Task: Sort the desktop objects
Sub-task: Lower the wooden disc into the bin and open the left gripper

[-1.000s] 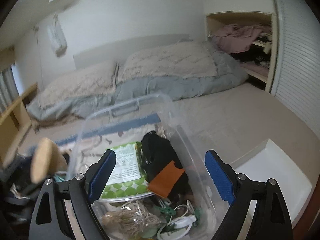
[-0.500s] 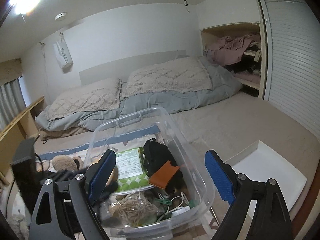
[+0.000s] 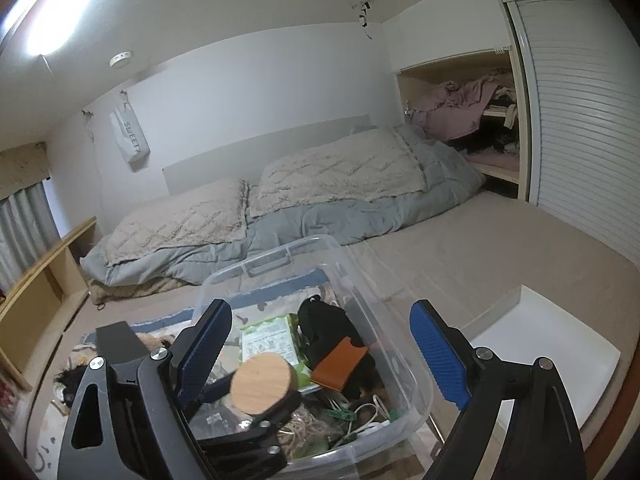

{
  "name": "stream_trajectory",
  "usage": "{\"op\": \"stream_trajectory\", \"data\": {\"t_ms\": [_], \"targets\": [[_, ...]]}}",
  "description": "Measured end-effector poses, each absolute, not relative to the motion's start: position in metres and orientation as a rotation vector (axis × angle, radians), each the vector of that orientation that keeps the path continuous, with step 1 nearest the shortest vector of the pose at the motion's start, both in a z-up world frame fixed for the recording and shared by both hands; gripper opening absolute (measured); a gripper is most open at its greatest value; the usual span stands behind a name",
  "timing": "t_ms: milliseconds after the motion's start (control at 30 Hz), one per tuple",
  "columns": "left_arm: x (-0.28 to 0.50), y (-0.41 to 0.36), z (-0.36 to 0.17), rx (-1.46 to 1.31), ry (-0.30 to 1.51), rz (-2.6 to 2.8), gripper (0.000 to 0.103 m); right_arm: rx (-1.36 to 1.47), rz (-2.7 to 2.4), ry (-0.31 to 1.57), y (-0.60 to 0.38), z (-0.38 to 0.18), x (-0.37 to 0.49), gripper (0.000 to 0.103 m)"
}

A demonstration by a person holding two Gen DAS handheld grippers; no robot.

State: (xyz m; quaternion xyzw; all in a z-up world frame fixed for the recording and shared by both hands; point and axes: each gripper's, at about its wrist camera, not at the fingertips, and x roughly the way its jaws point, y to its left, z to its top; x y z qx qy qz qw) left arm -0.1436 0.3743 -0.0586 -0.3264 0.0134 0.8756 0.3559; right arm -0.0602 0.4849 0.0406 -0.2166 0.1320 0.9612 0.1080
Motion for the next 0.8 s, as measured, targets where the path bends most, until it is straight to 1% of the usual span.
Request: {"op": "stream_trajectory", "data": {"t_ms": [267, 600, 633, 667, 700, 733, 800], "targets": [[-0.140, 0.396, -0.067, -0.929, 0.040, 2.231, 0.068, -0.613, 2.839, 0.400, 0.485, 0.044, -0.057, 0.091], [-0.137, 0.405, -0.067, -0.935, 0.027, 2.226, 0.068, -0.594, 2.835, 0.462, 0.493, 0.047, -0.054, 0.091], [-0.137, 0.406, -0.067, -0.935, 0.026, 2.227, 0.073, -0.594, 2.836, 0.465, 0.493, 0.047, -0.053, 0.091], [-0.136, 0.406, -0.068, -0.933, 0.029, 2.231, 0.087, -0.591, 2.836, 0.468, 0.493, 0.047, -0.053, 0.091], [-0.135, 0.405, -0.067, -0.925, 0.026, 2.238, 0.092, -0.590, 2.837, 0.468, 0.493, 0.047, -0.053, 0.091], [-0.134, 0.404, -0.066, -0.912, 0.019, 2.238, 0.096, -0.589, 2.839, 0.468, 0.493, 0.048, -0.053, 0.091], [-0.133, 0.405, -0.064, -0.900, 0.024, 2.242, 0.096, -0.587, 2.843, 0.469, 0.492, 0.048, -0.053, 0.091]]}}
